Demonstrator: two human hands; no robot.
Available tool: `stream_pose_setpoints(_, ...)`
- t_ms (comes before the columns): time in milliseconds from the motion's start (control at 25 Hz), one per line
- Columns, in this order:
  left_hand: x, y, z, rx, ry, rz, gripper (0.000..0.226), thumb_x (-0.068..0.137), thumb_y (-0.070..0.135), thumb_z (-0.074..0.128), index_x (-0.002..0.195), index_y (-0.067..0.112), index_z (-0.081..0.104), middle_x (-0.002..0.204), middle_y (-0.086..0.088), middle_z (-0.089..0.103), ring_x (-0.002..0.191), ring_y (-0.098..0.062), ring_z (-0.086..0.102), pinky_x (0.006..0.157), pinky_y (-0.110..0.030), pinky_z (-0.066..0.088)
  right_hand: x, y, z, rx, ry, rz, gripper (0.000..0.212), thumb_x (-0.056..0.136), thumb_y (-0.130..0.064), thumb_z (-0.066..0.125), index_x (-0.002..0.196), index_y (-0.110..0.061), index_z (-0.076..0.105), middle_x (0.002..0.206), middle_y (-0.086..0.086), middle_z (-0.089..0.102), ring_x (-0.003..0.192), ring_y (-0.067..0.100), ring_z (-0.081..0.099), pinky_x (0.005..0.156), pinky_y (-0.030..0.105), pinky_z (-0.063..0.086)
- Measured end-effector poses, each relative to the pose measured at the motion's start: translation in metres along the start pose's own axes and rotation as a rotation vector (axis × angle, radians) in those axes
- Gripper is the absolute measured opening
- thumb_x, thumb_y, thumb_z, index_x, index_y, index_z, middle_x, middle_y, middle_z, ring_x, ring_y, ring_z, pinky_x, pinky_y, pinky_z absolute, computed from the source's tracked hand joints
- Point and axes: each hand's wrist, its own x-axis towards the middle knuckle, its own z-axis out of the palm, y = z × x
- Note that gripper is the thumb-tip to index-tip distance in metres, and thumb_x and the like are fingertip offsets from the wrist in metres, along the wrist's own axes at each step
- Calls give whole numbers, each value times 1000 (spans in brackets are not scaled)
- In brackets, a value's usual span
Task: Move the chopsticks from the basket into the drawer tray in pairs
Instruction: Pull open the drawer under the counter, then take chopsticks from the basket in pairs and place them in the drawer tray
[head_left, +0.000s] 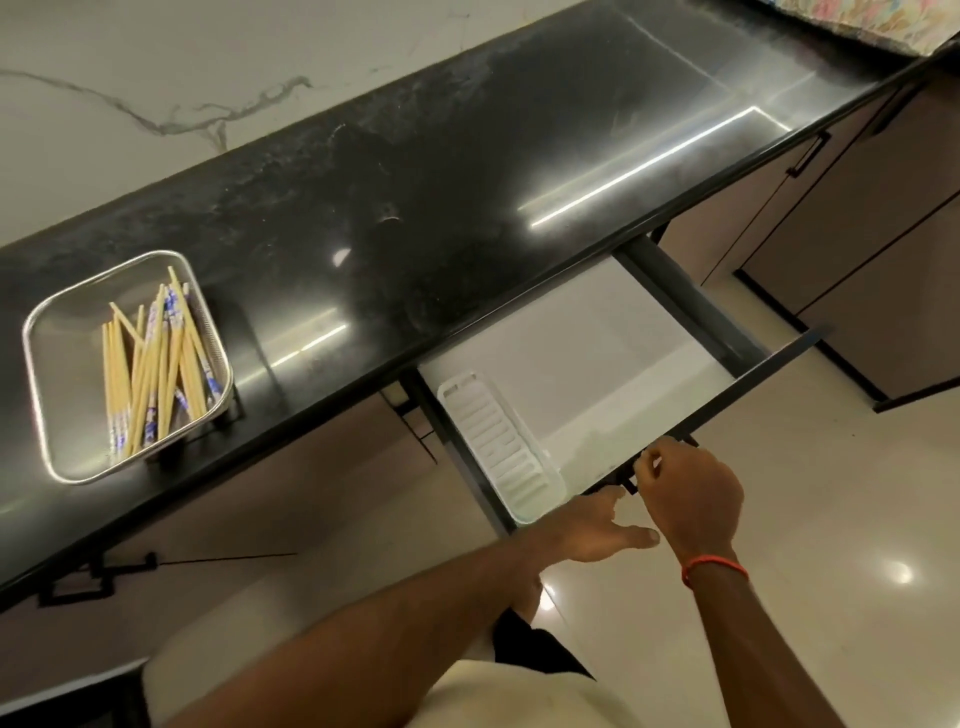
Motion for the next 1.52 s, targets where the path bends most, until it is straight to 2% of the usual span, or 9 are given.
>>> stream_pose_setpoints(120,-27,-6,-24,-64,127,112,63,91,55,65,141,18,56,134,-10,66,104,-24,70,92,-34,55,0,-26,-17,39,95,-79,14,87,-26,64,77,-18,71,56,-2,63,48,18,54,49,25,40)
stream_pose_setpoints(200,-45,-18,-48,-45,268,137,54,91,54,66,131,18,64,121,-8,73,100,-24,71,90,-36,57,3,-51,-26,91,127,-157,14,88,-27,66,82,-17,72,62,0,68,54,20,60,56,29,46)
stream_pose_setpoints(360,-82,-51,-92,7,514,142,48,92,53,63,129,22,64,124,-3,72,100,-14,68,88,-32,57,-1,-100,-37,185,130,-239,15,89,-29,67,82,-16,72,65,-1,69,57,19,62,67,35,49)
stream_pose_setpoints(440,-99,-69,-107,45,610,175,48,94,50,63,132,22,61,128,-1,70,103,-11,66,89,-30,55,-7,-120,-37,191,117,-257,16,90,-30,65,81,-18,72,65,-3,69,59,19,62,71,36,47)
stream_pose_setpoints(560,-118,-96,-120,189,782,207,55,94,50,62,142,25,52,143,0,60,126,-17,56,106,-44,44,-12,-139,-33,217,71,-329,16,91,-33,64,89,-19,72,76,-3,72,71,18,65,77,37,46)
stream_pose_setpoints(720,-142,-120,-130,308,962,200,73,92,53,61,154,30,31,162,2,35,153,-23,24,120,-53,20,-17,-166,-27,308,-28,-412,40,86,-36,73,121,-19,65,124,8,64,118,28,55,90,40,51)
stream_pose_setpoints(840,-158,-128,-141,349,1061,181,84,91,54,60,159,31,17,170,1,17,158,-23,4,123,-54,10,-19,-195,-29,285,-74,-433,58,83,-43,75,134,-20,57,143,13,51,133,34,44,99,46,48)
stream_pose_setpoints(1120,-207,-162,-184,377,1204,137,88,91,61,54,160,33,7,172,0,0,157,-24,-12,123,-56,3,-21,-277,-43,246,-131,-537,66,87,-49,67,145,-27,44,156,9,36,147,29,23,112,48,33)
stream_pose_setpoints(1520,-252,-234,-229,224,1242,-11,82,91,63,56,158,30,20,171,-3,11,158,-26,-4,121,-60,12,-22,-385,-65,239,-142,-681,54,89,-49,64,137,-29,51,152,6,41,146,26,21,111,51,31)
